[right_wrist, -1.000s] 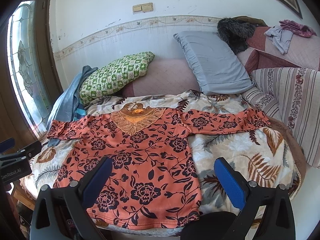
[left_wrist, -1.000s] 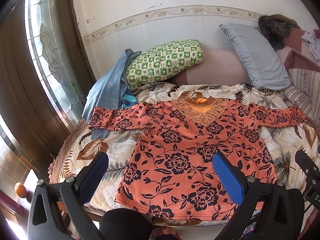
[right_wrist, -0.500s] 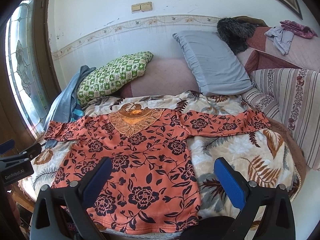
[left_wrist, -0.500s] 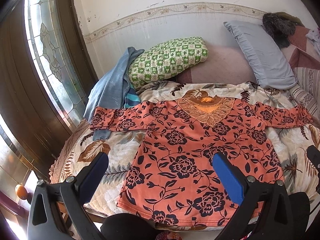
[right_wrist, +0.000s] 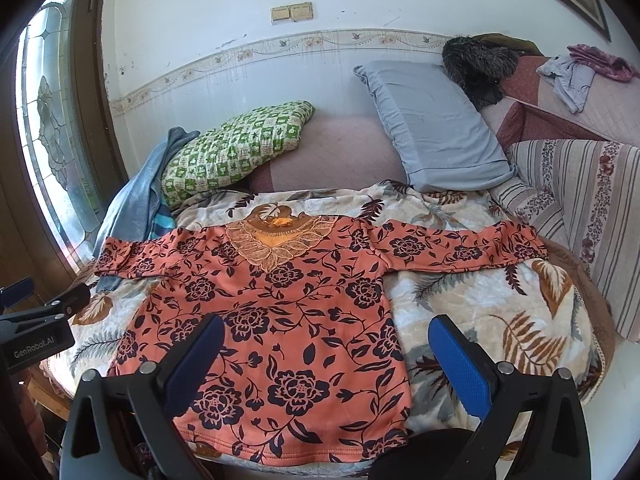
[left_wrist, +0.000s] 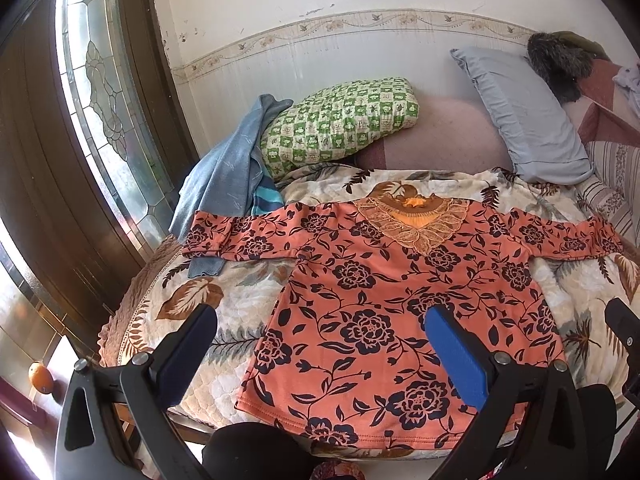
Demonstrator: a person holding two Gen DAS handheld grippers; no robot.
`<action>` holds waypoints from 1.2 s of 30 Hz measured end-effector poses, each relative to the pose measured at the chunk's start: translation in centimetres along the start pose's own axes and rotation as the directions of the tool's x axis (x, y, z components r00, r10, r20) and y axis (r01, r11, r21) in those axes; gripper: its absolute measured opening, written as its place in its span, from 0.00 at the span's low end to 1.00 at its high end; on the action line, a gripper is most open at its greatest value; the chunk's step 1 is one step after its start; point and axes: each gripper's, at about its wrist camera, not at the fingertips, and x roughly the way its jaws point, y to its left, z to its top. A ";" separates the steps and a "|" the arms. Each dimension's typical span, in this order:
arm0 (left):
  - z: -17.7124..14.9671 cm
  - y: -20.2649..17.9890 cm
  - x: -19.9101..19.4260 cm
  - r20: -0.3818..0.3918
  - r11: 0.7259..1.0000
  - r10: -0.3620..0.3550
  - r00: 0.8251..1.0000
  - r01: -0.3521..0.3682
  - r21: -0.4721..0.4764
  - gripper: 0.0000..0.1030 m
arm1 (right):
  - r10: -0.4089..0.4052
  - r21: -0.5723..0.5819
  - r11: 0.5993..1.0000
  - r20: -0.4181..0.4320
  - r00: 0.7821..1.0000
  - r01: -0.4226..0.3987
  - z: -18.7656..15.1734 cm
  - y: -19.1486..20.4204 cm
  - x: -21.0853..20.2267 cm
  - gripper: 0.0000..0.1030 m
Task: Fold small clothes
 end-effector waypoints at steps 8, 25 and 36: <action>-0.1 0.7 -0.7 0.011 1.000 0.001 1.000 -0.001 -0.012 1.00 | 0.000 -0.006 1.000 0.009 1.000 0.000 -0.1 0.3 -0.7 1.00; 1.0 -0.1 1.0 -0.011 1.000 0.007 1.000 -0.007 0.013 1.00 | -0.011 0.012 1.000 -0.018 1.000 0.011 0.1 -0.6 0.9 1.00; 3.9 -1.9 4.9 -0.012 0.999 -0.039 0.999 0.040 0.023 1.00 | -0.065 0.067 0.995 -0.044 0.997 0.068 1.4 -4.7 4.7 1.00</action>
